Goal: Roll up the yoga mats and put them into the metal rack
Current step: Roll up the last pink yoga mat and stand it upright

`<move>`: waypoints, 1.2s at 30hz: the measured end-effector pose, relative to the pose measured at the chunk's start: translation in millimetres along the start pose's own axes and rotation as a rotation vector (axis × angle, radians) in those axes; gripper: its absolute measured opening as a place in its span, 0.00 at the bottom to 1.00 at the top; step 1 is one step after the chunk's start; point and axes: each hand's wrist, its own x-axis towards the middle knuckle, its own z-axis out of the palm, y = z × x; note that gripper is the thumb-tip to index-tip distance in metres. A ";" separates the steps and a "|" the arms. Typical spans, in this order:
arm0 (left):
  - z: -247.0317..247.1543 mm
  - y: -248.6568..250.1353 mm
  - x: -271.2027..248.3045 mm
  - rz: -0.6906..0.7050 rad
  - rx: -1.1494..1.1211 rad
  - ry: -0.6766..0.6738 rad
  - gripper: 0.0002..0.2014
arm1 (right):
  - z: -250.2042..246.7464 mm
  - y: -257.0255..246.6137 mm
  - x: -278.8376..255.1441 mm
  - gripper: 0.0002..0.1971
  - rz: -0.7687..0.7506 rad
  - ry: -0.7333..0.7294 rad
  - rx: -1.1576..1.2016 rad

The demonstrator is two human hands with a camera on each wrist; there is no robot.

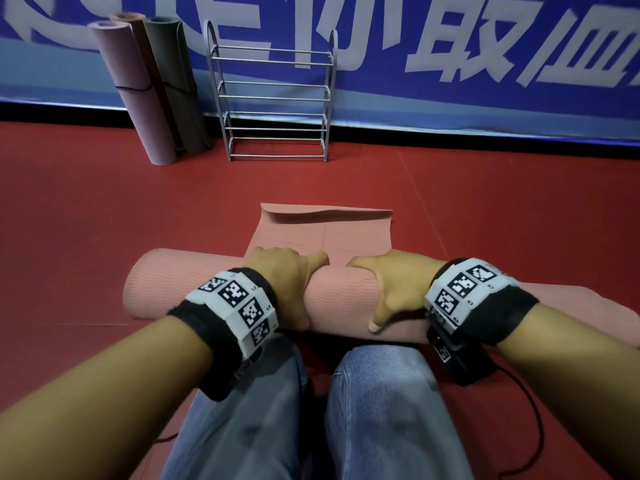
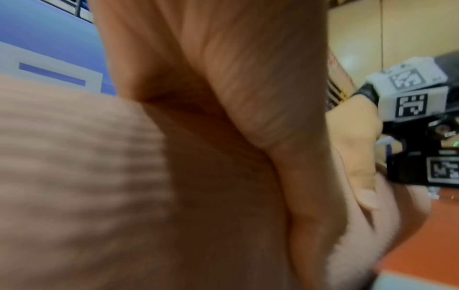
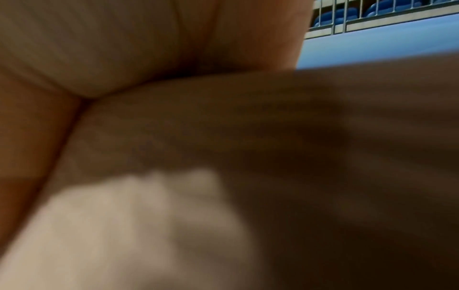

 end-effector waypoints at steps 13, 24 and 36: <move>-2.5 -9.6 24.9 -0.003 -0.309 -0.347 0.44 | 14.6 0.3 -7.8 0.64 0.076 -0.067 0.034; 9.6 -17.8 12.0 0.042 -0.115 -0.175 0.53 | 41.5 -9.2 4.9 0.65 0.055 0.059 -0.087; 17.6 -8.5 22.7 -0.027 0.028 -0.168 0.57 | 34.5 5.2 25.9 0.65 0.084 0.035 -0.023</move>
